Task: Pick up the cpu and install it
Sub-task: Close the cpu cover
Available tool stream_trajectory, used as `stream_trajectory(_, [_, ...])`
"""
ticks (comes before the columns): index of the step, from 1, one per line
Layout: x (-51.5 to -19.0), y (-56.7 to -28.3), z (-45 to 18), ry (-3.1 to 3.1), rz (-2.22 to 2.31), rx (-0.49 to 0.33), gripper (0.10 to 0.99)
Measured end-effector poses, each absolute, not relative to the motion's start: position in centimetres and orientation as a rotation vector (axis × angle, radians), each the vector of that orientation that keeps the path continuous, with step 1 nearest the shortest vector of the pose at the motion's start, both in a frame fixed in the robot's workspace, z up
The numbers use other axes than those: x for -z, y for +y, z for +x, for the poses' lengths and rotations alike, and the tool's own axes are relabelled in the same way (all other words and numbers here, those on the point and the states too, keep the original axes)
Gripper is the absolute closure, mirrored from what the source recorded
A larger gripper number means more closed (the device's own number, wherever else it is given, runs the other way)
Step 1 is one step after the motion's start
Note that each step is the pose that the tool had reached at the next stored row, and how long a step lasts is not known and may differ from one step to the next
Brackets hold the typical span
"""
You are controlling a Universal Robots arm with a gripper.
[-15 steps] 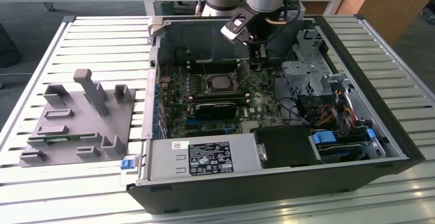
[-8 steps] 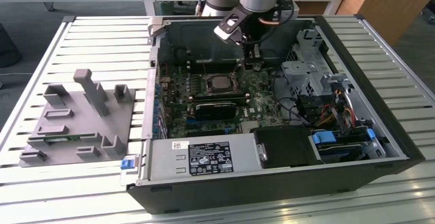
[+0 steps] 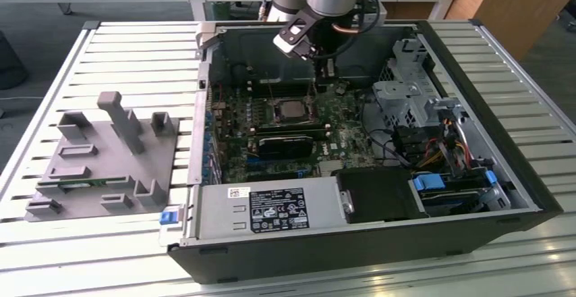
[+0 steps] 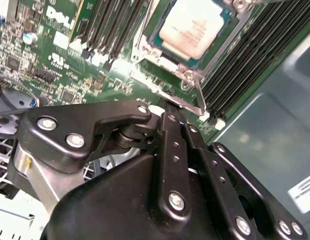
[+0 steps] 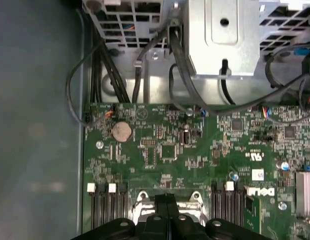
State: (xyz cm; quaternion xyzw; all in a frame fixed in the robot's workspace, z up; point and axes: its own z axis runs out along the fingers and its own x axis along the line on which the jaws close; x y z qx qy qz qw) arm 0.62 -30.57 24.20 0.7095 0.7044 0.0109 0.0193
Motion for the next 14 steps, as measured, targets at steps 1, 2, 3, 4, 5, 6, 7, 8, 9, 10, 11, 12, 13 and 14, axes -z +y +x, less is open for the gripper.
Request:
stream_trajectory(1, [-24.2, -30.6, 0.5, 2.186, 2.202, -0.034, 0.976])
stream_trajectory(2, [-24.2, -30.6, 0.4, 2.186, 2.202, -0.034, 0.976])
stream_trajectory(3, [-24.2, -30.6, 0.3, 2.186, 2.202, -0.034, 0.976])
stream_trajectory(4, [-24.2, -30.6, 0.2, 2.186, 2.202, -0.034, 0.976])
stream_trajectory(5, [-24.1, -30.6, 0.1, 2.186, 2.202, -0.034, 0.976])
stream_trajectory(6, [-24.1, -30.6, 0.0, 2.186, 2.202, -0.034, 0.976])
stream_trajectory(7, [-24.0, -30.6, -0.1, 2.186, 2.202, -0.034, 0.976])
stream_trajectory(8, [-24.0, -30.6, -0.2, 2.186, 2.202, -0.034, 0.976])
stream_trajectory(9, [-23.9, -30.6, -0.2, 2.186, 2.202, -0.034, 0.976])
stream_trajectory(10, [-23.8, -30.6, -0.3, 2.186, 2.202, -0.034, 0.976])
stream_trajectory(11, [-23.7, -30.6, -0.5, 2.186, 2.202, -0.034, 0.976])
stream_trajectory(12, [-23.6, -30.6, -0.6, 2.186, 2.202, -0.034, 0.976])
stream_trajectory(13, [-23.6, -30.6, -0.9, 2.186, 2.202, -0.034, 0.976])
stream_trajectory(14, [-23.5, -30.6, -1.1, 2.186, 2.202, -0.034, 0.976])
